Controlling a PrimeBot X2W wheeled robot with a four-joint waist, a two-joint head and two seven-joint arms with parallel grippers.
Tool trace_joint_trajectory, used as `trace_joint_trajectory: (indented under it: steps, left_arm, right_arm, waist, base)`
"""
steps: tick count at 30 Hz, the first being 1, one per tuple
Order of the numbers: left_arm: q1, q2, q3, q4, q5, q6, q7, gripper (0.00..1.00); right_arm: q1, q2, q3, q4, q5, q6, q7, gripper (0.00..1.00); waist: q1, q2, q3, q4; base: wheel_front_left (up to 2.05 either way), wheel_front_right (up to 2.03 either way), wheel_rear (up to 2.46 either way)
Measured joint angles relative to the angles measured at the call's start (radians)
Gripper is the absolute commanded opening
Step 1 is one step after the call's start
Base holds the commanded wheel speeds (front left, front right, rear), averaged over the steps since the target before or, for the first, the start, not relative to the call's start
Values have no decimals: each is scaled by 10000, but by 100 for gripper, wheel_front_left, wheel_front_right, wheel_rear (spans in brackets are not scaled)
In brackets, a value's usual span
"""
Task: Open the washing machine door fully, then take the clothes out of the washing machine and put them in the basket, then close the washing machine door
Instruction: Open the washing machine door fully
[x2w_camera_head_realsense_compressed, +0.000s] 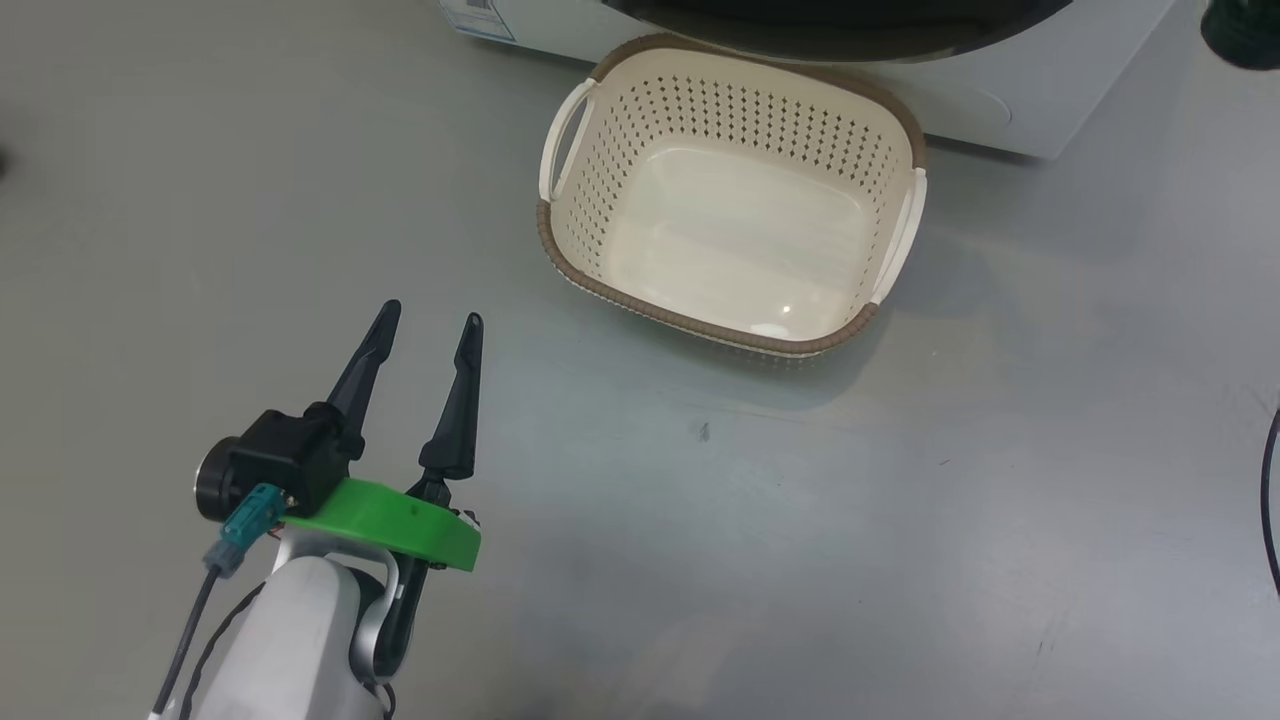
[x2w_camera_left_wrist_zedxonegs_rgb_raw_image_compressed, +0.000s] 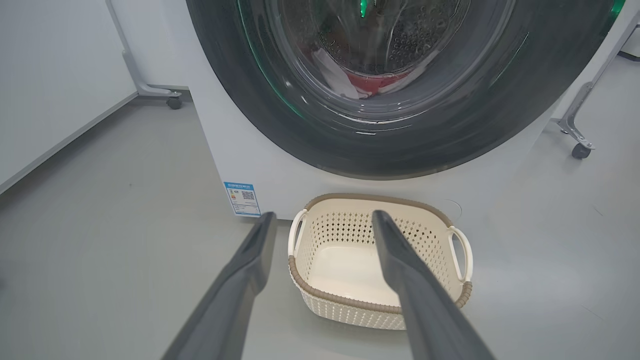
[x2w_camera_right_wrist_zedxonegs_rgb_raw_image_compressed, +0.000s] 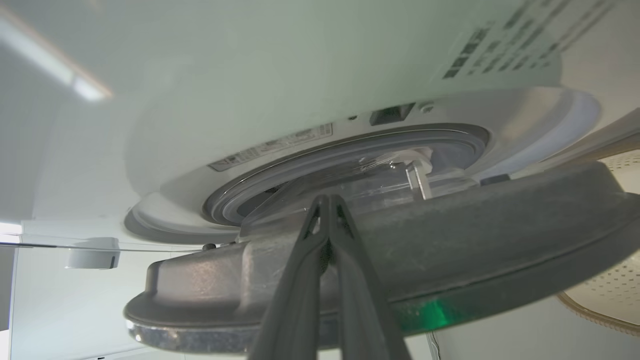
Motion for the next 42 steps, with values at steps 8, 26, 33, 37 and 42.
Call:
trace_joint_trajectory:
  steps: [8,26,33,37,42]
  left_arm:
    - [6,0,31,48,140,2,0,100]
    - [58,2,117,90,311,15,0,100]
    - [199,2,86,61,512,13,0,100]
    - [234,2,58,38,512,13,0,100]
    - [236,4,94,38,512,13,0,100]
  right_arm:
    - [430,167,71,102,4,0,238,0]
    - [1075,355,75,211,213,-2,629,0]
    - [1082,307,-284,-40,311,-2,347,0]
    - [1004,293,-318,-113,364,-2,351,0]
    - [1014,284,-199,-105,368,0,454,0]
  waist:
    - [0,0,-355,-177]
    - [0,0,-968,-464]
    - [0,0,-921,-410]
    - [0,0,-776,-333]
    - [0,0,-684,-207]
  base:
    - [0,0,0]
    - [0,0,0]
    - [0,0,0]
    - [0,0,0]
    - [0,0,0]
